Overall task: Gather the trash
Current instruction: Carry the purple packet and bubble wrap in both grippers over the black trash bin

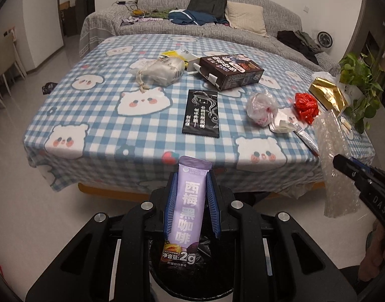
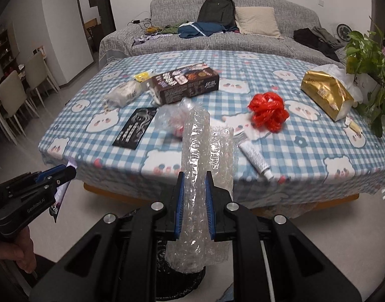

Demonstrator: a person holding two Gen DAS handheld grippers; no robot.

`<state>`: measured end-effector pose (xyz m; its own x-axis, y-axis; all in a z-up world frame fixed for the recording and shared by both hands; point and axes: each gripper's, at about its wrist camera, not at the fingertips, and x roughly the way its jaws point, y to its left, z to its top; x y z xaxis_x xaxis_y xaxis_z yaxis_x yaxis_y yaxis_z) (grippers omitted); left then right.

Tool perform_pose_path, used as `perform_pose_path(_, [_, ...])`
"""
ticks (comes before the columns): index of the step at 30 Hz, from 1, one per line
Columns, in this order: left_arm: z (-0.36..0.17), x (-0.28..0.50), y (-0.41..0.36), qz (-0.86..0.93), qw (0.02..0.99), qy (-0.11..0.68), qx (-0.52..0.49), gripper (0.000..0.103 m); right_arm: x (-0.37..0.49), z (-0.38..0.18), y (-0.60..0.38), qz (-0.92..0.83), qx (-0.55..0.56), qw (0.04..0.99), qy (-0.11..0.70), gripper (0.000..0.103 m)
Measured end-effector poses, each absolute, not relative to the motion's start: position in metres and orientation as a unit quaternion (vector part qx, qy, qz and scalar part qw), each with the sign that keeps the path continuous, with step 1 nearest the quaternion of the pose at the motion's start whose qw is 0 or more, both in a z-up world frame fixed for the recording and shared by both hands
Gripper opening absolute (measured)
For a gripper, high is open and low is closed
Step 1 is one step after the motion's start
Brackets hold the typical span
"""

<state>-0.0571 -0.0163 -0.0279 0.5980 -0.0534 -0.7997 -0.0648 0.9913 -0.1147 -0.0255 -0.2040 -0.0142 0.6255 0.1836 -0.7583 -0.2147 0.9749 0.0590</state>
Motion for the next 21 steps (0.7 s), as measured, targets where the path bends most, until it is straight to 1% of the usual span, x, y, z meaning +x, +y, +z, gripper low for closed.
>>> perform_pose_path(13, [-0.069, -0.104, -0.002, 0.026, 0.88, 0.468, -0.079, 0.023, -0.083, -0.056, -0.175, 0.132, -0.033, 0.892, 0.43, 0.015])
perform_pose_path(21, [-0.1, -0.112, -0.002, 0.021, 0.872, 0.483, -0.081, 0.023, -0.091, -0.091, -0.163, 0.142, -0.039, 0.88, 0.452, 0.015])
